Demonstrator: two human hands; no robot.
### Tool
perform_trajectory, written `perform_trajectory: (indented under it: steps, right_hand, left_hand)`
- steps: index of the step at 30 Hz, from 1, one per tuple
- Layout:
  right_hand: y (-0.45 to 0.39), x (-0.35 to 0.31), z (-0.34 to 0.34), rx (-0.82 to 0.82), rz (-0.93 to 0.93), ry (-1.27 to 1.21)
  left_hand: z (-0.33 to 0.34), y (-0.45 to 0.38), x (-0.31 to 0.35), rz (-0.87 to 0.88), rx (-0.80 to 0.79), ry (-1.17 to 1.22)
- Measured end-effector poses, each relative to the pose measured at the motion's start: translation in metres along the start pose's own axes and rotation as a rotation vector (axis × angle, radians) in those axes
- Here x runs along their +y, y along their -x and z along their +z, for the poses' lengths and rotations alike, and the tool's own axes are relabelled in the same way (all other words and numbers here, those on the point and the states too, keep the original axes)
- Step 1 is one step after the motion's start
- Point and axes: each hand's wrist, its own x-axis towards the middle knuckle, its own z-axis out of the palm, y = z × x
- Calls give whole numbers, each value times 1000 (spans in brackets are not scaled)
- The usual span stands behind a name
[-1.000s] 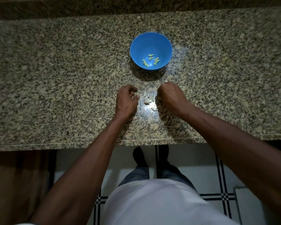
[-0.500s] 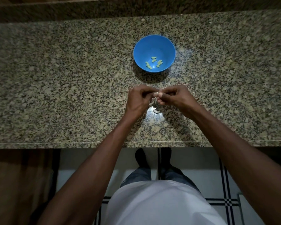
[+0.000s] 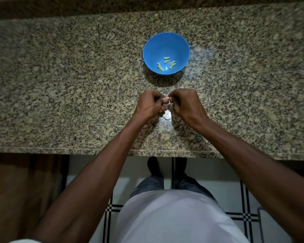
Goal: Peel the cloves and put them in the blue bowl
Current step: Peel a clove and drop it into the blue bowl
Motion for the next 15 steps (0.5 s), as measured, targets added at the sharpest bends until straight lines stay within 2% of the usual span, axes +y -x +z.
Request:
perform_trajectory:
  steps: [4,8,15]
  right_hand:
    - [5,7,-1,-14,-78,82]
    - [5,8,-6,-7,-102,79]
    - [3,10,-10,-6,-121,69]
  left_hand:
    - [-13,-8,2,-103,-225,179]
    - [-15,-10,4,-264,-376,406]
    - [-5,-9,5,-526,-429,749]
